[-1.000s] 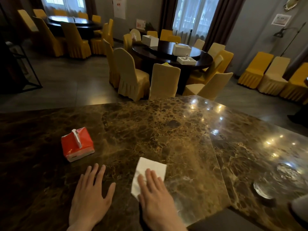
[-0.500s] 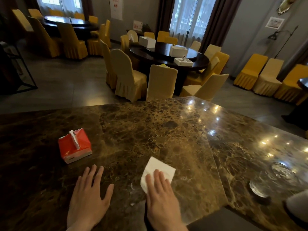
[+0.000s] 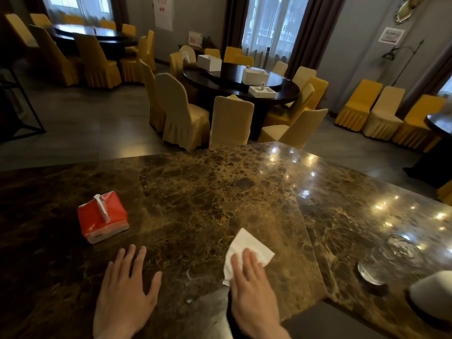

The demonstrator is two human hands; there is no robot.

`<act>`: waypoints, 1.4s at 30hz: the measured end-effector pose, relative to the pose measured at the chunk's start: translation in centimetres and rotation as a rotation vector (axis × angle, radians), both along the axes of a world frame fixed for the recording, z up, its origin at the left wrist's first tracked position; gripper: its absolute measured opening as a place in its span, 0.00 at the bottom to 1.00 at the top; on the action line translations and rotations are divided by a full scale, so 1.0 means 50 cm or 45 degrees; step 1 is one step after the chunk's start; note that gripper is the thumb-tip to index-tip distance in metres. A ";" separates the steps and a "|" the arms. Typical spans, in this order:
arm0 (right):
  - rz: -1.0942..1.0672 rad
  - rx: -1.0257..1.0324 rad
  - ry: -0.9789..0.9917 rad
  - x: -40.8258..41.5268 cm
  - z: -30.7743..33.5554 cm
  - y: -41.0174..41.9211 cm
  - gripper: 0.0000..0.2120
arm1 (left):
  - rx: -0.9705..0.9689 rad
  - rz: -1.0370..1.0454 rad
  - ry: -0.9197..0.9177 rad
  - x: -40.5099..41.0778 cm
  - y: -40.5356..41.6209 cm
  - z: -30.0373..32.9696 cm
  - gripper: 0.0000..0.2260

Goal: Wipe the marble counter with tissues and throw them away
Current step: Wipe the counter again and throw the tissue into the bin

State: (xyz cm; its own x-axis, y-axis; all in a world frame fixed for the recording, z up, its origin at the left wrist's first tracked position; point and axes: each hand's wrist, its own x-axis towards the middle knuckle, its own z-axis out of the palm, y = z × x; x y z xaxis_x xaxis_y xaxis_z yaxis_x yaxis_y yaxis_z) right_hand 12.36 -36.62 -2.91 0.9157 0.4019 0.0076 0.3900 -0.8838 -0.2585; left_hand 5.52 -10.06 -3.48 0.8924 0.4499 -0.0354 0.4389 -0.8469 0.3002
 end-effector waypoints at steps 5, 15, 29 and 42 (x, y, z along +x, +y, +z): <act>0.258 -0.082 -0.100 -0.021 0.020 -0.031 0.24 | -0.026 -0.008 -0.016 -0.004 0.008 -0.003 0.36; 0.068 -0.072 0.003 -0.046 0.025 0.009 0.27 | 0.004 0.000 -0.028 -0.010 0.002 -0.009 0.36; 0.494 -0.083 0.049 -0.042 0.022 0.162 0.29 | 0.048 -0.023 -0.067 -0.012 0.006 -0.025 0.35; 0.552 -0.042 0.011 -0.054 0.015 0.073 0.24 | 0.017 -0.028 -0.106 -0.011 0.010 -0.030 0.36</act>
